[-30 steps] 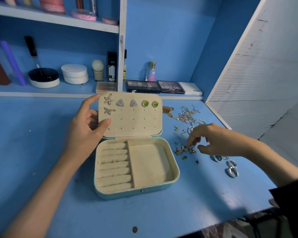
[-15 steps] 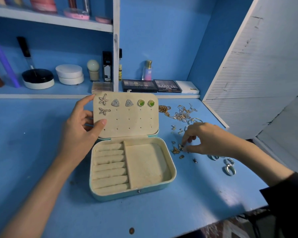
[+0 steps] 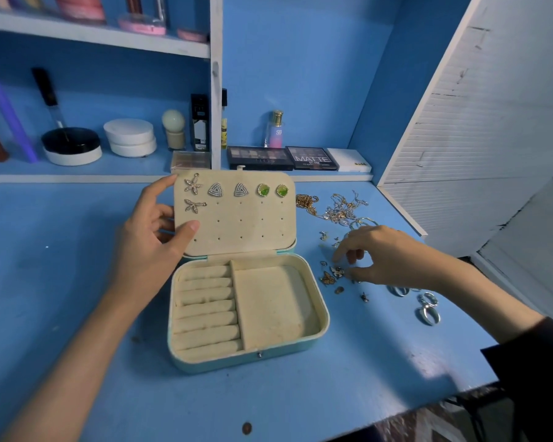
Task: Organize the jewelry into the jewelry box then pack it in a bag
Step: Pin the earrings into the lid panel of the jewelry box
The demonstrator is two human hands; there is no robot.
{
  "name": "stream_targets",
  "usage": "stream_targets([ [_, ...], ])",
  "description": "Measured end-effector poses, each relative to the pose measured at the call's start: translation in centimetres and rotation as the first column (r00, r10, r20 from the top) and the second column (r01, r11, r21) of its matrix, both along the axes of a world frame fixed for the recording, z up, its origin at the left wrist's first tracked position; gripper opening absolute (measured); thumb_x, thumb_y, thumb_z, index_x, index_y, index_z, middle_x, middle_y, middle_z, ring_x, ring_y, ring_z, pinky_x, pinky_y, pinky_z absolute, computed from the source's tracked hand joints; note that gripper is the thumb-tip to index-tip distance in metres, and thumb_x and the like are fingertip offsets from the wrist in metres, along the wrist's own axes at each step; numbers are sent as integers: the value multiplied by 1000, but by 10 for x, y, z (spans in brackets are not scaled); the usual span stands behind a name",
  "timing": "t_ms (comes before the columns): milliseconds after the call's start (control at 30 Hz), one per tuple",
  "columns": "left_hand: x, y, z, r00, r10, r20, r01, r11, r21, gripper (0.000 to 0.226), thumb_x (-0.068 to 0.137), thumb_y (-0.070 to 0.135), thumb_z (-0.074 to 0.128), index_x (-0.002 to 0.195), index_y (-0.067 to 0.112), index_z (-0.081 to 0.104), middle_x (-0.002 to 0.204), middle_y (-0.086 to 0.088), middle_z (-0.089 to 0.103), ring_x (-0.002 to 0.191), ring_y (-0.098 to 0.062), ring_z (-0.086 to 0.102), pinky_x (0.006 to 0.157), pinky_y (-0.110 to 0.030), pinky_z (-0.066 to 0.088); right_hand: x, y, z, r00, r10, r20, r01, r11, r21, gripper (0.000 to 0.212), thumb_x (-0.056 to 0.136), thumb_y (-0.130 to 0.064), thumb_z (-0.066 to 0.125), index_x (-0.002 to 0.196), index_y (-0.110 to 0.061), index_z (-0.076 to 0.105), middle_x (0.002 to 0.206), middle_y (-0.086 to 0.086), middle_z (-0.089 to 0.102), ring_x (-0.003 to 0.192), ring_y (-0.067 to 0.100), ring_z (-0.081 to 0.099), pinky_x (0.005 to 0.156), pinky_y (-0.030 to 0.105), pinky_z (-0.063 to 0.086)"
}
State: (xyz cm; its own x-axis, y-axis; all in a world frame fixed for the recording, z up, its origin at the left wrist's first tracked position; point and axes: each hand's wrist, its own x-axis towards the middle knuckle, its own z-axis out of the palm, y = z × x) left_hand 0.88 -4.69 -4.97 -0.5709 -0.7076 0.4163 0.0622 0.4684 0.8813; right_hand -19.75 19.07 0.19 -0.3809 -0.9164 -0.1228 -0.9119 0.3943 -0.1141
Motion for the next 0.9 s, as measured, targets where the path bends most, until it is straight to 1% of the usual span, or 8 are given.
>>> stream_targets([
  [133, 0, -1, -1, 1000, -1, 0, 1, 1000, -1, 60, 83, 4, 67, 134, 27, 44, 92, 0, 66, 77, -11, 64, 70, -21, 52, -1, 1, 1, 999, -37, -19, 36, 997, -61, 14, 86, -25, 59, 95, -31, 67, 85, -14, 57, 81, 5, 51, 74, 29, 47],
  [233, 0, 0, 0, 1000, -4, -1, 4, 1000, 2, 60, 84, 4, 67, 133, 29, 43, 92, 1, 66, 78, -11, 64, 71, -23, 53, -1, 0, 0, 998, -46, -32, 45, 998, -33, 7, 84, -32, 62, 89, -30, 68, 86, -13, 58, 82, 5, 51, 73, 29, 47],
  [333, 0, 1, 0, 1000, -6, -10, 6, 1000, 6, 59, 84, 3, 66, 131, 30, 44, 90, 2, 66, 77, -11, 64, 71, -23, 52, 0, -1, 0, 997, -55, -49, 55, 998, 12, 10, 84, -38, 63, 88, -31, 68, 87, -13, 58, 84, 5, 52, 73, 27, 47],
  [433, 0, -1, -1, 1000, -6, -9, 6, 1000, -1, 59, 84, 2, 67, 131, 30, 44, 89, 3, 66, 75, -9, 64, 70, -20, 52, 1, -3, 0, 997, -52, -55, 54, 998, 28, 11, 84, -38, 63, 89, -31, 69, 86, -15, 57, 83, 5, 53, 71, 25, 46],
  [567, 0, -1, -1, 1000, -1, -3, 1, 1000, -1, 60, 83, 3, 67, 132, 29, 43, 91, 1, 66, 77, -13, 64, 72, -24, 53, 1, -4, 1, 997, -71, -33, 72, 997, 32, 10, 84, -35, 63, 87, -28, 68, 85, -14, 58, 83, 8, 55, 75, 29, 49],
  [700, -1, -1, -2, 1000, 0, -12, 0, 1000, -3, 59, 83, 3, 67, 131, 29, 44, 87, 4, 65, 72, -5, 62, 69, -17, 52, -2, -2, 4, 994, -111, -7, 111, 994, 3, 9, 83, -34, 64, 84, -26, 68, 82, -13, 59, 81, 10, 57, 77, 33, 50],
  [800, -1, 0, -1, 1000, 8, -3, -8, 1000, -10, 59, 83, 3, 67, 133, 27, 44, 86, 5, 65, 71, -5, 62, 69, -17, 51, -5, -1, 5, 991, -120, -52, 120, 993, 6, 9, 84, -35, 62, 85, -27, 66, 83, -13, 58, 82, 11, 56, 76, 30, 48],
  [900, -1, 0, 0, 1000, 12, 1, -12, 1000, -11, 59, 83, 3, 67, 133, 27, 44, 87, 5, 65, 73, -7, 63, 71, -22, 52, -7, -2, 3, 988, -115, -99, 118, 993, 22, 11, 86, -37, 61, 90, -28, 66, 85, -12, 57, 83, 11, 56, 73, 25, 44],
])
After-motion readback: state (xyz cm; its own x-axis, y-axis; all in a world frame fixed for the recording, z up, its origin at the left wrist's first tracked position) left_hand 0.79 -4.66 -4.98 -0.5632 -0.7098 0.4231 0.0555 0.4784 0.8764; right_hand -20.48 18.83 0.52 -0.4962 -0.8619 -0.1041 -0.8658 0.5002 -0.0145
